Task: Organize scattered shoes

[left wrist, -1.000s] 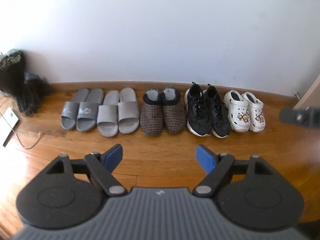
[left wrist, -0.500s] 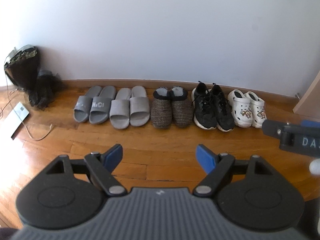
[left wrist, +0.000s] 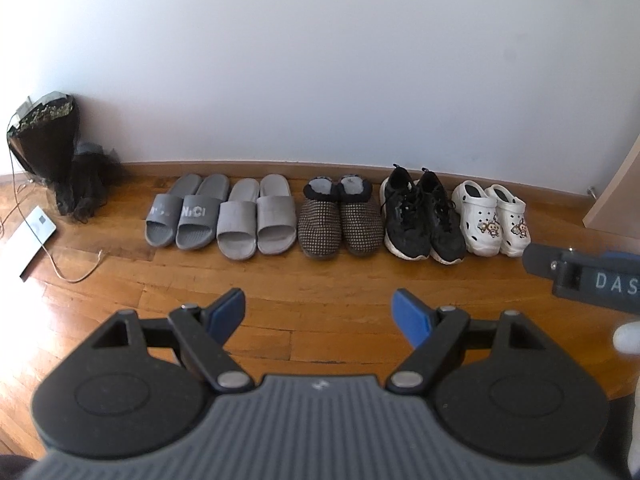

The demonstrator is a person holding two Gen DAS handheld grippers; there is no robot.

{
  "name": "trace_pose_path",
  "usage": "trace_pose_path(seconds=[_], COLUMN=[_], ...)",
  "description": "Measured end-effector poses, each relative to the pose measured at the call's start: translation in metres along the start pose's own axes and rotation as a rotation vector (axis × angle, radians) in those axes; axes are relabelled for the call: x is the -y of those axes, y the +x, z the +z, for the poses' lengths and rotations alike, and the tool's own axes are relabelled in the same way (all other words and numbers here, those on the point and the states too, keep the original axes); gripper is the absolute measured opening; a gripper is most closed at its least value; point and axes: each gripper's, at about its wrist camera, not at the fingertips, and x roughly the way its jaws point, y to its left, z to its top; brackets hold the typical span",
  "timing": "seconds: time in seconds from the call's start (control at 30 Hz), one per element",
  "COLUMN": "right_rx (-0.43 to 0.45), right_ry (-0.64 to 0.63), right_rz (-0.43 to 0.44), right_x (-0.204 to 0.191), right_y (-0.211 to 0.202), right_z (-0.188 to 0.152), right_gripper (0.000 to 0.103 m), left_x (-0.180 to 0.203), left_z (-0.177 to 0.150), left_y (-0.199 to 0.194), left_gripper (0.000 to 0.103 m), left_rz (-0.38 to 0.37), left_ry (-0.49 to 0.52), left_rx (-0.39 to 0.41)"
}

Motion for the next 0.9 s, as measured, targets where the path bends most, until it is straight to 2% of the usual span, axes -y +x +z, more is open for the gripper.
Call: trace_pose_path(seconds=[0.9], right_rx=[-0.004], right_ry=[-0.010], right_rz=[0.003], right_x=[-0.0016], right_y=[0.0076], right_z=[-0.0027], right_gripper=[0.100], left_x=[0.0057], left_z=[0.0022], left_y=[-0.0005], left_gripper=[0.080], left_rz=[-0.019], left_ry=[0.008], left_rx=[-0.010])
